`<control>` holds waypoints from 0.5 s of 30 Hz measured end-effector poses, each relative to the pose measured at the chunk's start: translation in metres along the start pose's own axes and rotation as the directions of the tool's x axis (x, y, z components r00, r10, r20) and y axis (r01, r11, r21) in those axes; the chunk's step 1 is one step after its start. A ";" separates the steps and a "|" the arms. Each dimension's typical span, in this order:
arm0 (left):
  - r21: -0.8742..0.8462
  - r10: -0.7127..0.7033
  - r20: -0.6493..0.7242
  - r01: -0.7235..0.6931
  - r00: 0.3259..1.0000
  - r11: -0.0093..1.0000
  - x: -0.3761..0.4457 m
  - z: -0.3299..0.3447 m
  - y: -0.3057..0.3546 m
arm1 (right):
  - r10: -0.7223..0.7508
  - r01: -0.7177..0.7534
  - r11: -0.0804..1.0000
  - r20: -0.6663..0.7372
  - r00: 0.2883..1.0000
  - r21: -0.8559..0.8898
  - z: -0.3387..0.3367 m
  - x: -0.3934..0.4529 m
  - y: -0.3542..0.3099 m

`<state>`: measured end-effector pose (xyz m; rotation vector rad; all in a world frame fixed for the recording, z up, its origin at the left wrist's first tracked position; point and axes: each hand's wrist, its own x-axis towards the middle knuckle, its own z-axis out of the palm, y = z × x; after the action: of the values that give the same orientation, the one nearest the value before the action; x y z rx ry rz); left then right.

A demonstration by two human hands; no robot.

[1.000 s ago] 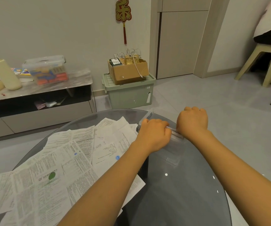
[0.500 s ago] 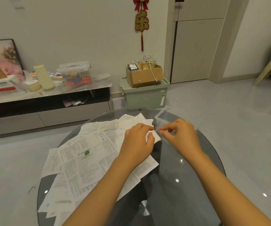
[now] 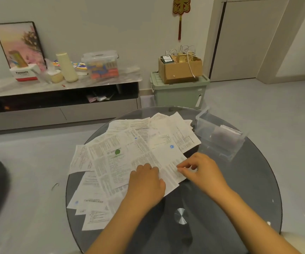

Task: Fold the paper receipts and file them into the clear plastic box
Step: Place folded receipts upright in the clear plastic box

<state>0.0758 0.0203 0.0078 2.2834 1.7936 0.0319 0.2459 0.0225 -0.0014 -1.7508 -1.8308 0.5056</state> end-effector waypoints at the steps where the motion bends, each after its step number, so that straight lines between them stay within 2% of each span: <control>1: -0.042 0.045 0.018 -0.044 0.999 0.998 0.001 0.002 0.001 | -0.007 0.007 1.000 0.013 1.000 -0.002 0.001 -0.001 0.001; 4: -0.203 0.167 0.090 -0.146 0.982 0.968 0.006 0.008 -0.001 | -0.034 0.035 0.999 0.087 0.996 -0.014 0.003 -0.002 0.008; 8: -0.281 0.259 0.126 -0.216 0.958 0.935 0.013 0.009 -0.005 | -0.082 0.111 0.990 0.276 0.958 -0.090 0.002 -0.002 0.015; 12: -0.239 0.276 0.140 -0.239 0.951 0.941 0.006 0.005 -0.006 | -0.082 0.139 0.986 0.449 0.890 -0.097 -0.005 -0.001 0.018; 15: -0.153 0.245 0.205 -0.216 0.947 0.964 -0.009 0.004 -0.007 | -0.084 0.149 0.983 0.453 0.888 -0.111 -0.005 -0.002 0.017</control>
<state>0.0671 0.0125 0.0034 2.2900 1.3682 -0.0637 0.2627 0.0210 -0.0082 -1.6999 -2.3263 0.7992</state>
